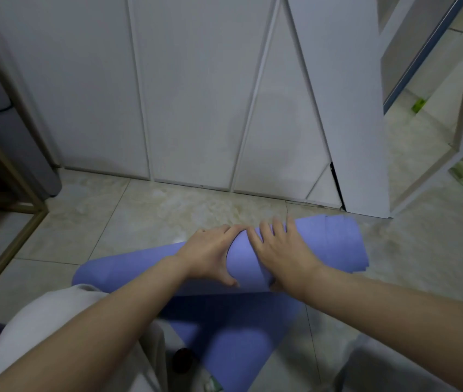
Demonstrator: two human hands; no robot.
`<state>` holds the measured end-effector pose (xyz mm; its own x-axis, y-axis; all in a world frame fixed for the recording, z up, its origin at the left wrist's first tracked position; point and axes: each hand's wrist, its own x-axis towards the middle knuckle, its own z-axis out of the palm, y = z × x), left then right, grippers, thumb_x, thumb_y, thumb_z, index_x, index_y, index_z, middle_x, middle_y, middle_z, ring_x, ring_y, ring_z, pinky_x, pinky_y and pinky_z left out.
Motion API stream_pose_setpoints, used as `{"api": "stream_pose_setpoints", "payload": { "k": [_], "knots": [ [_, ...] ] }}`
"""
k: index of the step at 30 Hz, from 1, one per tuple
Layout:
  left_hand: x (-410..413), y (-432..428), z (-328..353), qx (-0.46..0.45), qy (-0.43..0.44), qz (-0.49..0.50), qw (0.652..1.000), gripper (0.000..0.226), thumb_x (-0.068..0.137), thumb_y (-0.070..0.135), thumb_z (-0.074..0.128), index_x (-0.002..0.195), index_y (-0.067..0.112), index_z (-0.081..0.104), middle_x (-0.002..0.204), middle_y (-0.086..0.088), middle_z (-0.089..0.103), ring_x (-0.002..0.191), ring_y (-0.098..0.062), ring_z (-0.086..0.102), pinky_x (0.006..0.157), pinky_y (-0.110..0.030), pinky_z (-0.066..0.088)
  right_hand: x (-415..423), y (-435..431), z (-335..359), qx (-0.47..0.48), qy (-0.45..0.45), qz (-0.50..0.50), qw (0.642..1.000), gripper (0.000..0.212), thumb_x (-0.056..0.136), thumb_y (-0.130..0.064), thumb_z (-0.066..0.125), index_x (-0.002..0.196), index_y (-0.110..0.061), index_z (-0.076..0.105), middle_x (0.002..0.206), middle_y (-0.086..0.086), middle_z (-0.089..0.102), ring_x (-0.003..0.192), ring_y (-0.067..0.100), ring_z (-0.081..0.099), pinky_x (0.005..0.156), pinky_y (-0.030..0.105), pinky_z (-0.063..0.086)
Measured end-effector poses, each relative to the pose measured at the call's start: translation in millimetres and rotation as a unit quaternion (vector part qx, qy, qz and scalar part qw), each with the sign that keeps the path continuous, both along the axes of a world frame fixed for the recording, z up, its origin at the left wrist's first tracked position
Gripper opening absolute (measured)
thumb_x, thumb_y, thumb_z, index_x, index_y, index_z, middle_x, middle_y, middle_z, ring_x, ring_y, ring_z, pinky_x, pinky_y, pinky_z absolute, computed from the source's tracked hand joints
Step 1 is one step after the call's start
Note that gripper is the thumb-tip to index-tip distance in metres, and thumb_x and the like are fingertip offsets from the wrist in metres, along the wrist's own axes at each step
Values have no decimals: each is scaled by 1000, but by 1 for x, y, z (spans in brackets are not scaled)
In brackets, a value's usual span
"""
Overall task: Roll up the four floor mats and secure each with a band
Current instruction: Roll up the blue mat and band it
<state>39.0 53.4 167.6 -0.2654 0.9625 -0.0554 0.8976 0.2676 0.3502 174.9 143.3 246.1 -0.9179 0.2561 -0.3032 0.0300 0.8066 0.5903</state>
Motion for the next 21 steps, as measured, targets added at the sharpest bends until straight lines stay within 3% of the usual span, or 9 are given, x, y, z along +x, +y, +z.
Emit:
{"api": "stream_pose_setpoints", "payload": {
  "k": [7, 10, 13, 17, 21],
  "knots": [
    [-5, -3, -1, -3, -56, -6, 998, 105, 63, 50, 79, 146, 32, 18, 141, 7, 39, 128, -16, 40, 102, -38, 33, -14, 7, 4, -64, 12, -22, 998, 69, 71, -38, 73, 119, -9, 34, 108, 11, 51, 89, 26, 50, 70, 33, 31],
    [-1, -9, -5, -8, -48, -13, 999, 109, 67, 51, 76, 150, 27, 8, 145, 4, 32, 132, -17, 33, 106, -37, 28, -26, 11, 11, -121, -23, -80, 989, 77, 64, -47, 78, 117, -10, 35, 103, 6, 57, 79, 24, 49, 68, 32, 35],
    [11, -12, -12, -12, 11, -11, 1000, 123, 65, 58, 74, 151, 20, -6, 152, 0, 18, 138, -19, 22, 111, -43, 20, -34, 15, 18, -185, -51, -163, 968, 86, 58, -56, 80, 117, -11, 37, 95, 3, 56, 81, 24, 52, 69, 32, 41],
    [19, -8, -12, 1, 41, -6, 999, 128, 64, 62, 73, 150, 19, -12, 155, -3, 7, 142, -19, 12, 115, -52, 9, -38, 24, 25, -244, -63, -241, 937, 87, 56, -59, 80, 121, -12, 46, 110, 4, 62, 93, 24, 61, 76, 32, 50],
    [22, -5, -9, 27, 57, -7, 998, 117, 67, 60, 70, 151, 20, -1, 151, -1, 19, 138, -18, 23, 113, -49, 13, -39, 31, 28, -268, -84, -261, 924, 88, 57, -60, 79, 123, -13, 46, 112, 3, 62, 97, 25, 61, 84, 35, 52]
  ]
}}
